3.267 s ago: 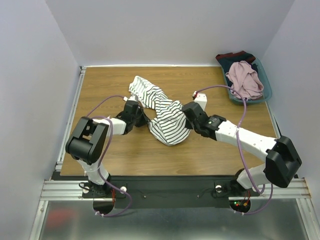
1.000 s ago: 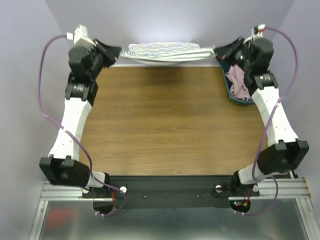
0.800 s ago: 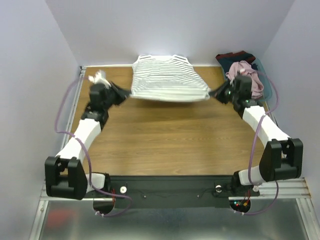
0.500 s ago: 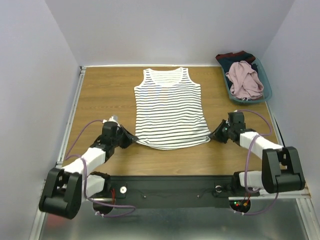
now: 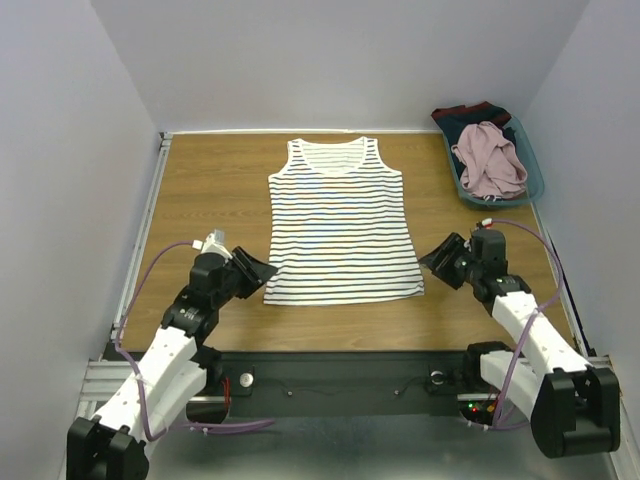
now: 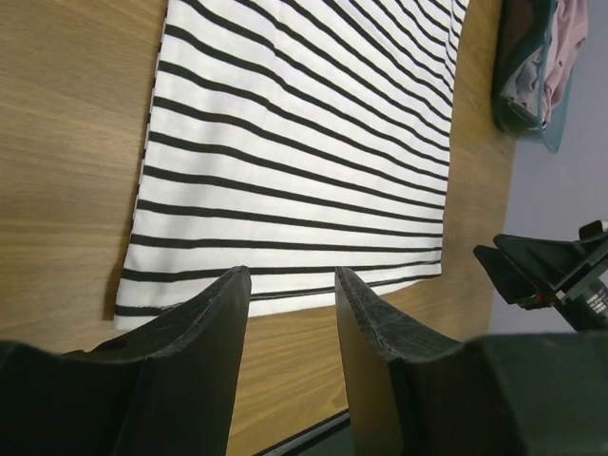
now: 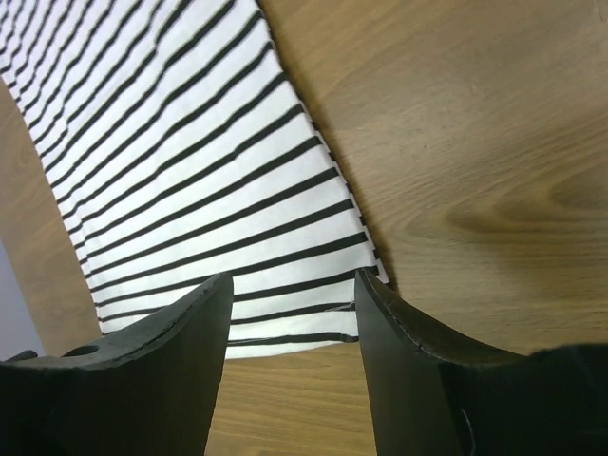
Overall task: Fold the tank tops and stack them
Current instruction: Flatten the tank top out
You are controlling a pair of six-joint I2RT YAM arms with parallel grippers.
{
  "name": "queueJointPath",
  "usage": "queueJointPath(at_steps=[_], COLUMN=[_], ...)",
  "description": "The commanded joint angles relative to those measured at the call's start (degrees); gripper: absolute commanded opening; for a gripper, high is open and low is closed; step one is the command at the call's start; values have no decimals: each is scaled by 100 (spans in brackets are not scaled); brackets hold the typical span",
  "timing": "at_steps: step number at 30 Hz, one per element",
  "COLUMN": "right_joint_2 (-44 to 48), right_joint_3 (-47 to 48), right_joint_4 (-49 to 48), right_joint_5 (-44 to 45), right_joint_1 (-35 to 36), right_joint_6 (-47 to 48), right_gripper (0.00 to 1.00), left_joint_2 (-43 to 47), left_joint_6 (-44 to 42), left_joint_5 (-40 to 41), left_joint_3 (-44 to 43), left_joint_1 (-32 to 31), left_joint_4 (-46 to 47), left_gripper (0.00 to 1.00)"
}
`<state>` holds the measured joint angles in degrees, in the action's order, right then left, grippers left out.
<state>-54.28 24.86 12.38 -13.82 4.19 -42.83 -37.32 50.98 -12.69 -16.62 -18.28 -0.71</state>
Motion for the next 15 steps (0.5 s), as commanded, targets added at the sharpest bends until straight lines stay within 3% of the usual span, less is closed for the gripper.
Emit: queueJointPath(at_steps=[1,5,6,8,13,15], right_joint_2=[330,296,208,-265,-1636,-2293], right_joint_3=[571,923,1046,1536,2241,2636], right_joint_4=[571,625,625,573,371,222], right_joint_5=[134,493,1052,2004,2937,3148], right_joint_1=[12,704,1403,2545,3948,4396], right_joint_6=[336,188,118,-119,-208,-226], right_gripper=[58,53,52,52,51,50], left_joint_2=[304,-212,-449,-1693,-3594,-5015], left_joint_6=[-368,-641,-729,-940,-1686,-2055], left_joint_5=[547,1215,1260,1532,1269,1067], left_joint_3=[-806,-1421,-1692,-2210,-3749,-4660], left_joint_1=[-17,9,9,140,545,606], left_joint_4=[-851,-861,-643,-318,45,-8], left_gripper=[53,54,54,52,45,43])
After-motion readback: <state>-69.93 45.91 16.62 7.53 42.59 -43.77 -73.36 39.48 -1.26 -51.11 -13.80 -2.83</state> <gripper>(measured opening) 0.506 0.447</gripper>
